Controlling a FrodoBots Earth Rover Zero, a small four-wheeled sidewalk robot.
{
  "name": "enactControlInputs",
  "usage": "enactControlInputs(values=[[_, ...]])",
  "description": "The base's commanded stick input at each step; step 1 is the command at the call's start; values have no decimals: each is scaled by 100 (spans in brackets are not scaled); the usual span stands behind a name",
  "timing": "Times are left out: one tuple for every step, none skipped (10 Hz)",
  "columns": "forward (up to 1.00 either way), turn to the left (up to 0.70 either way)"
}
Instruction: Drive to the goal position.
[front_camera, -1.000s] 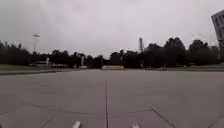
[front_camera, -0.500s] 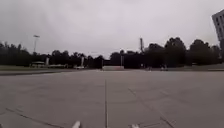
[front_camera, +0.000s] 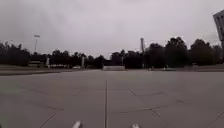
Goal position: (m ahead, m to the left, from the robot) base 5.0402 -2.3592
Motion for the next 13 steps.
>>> enactControlInputs(values=[[70,0],[70,0],[70,-5],[70,-25],[70,0],[70,0],[70,0],[70,0],[70,0],[70,0],[70,0],[70,0],[70,0]])
